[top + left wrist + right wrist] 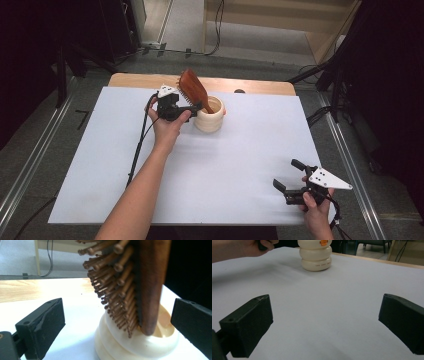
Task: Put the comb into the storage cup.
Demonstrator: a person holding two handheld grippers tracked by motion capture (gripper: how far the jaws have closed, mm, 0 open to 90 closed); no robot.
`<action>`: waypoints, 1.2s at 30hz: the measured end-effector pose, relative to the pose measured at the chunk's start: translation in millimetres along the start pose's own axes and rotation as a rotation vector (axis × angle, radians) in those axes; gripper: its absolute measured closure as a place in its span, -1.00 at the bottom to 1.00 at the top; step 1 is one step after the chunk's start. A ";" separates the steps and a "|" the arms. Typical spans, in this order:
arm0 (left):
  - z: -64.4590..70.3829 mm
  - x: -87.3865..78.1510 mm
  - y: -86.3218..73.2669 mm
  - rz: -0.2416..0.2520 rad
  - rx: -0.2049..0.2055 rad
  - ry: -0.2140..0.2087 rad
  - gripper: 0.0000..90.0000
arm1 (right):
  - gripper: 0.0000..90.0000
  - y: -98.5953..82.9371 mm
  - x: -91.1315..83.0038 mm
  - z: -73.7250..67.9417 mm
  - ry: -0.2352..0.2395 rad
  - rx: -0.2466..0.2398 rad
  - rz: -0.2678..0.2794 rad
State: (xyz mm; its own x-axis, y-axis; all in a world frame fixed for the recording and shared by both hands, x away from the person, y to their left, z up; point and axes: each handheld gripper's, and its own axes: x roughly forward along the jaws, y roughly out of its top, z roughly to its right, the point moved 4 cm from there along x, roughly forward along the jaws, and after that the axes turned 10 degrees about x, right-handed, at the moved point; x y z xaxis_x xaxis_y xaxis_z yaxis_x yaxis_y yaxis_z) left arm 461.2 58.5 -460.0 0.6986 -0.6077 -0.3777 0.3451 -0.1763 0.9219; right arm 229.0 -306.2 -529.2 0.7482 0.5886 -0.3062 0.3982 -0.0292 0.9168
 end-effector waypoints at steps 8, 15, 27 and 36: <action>6.6 -10.2 -3.3 0.007 0.030 -0.022 -1.00 | -1.00 -0.1 0.3 -0.1 -0.001 -0.001 -0.001; 7.0 -16.3 -13.6 -0.005 0.040 -0.025 -1.00 | -1.00 -0.1 0.4 -0.1 -0.004 -0.002 -0.003; 5.4 -44.8 -25.5 0.017 0.059 -0.028 -1.00 | -1.00 -0.3 1.8 -1.0 -0.008 -0.009 -0.006; 3.5 -64.6 -32.8 0.038 0.067 -0.025 -1.00 | -1.00 -0.5 2.3 -1.3 -0.011 -0.011 -0.011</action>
State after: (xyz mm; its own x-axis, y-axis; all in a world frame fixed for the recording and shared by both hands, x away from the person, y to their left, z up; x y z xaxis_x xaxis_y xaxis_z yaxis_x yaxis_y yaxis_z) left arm 402.5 100.9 -465.5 0.6946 -0.6337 -0.3406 0.2751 -0.2035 0.9396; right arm 229.8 -303.8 -530.0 0.7496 0.5799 -0.3189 0.4003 -0.0135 0.9163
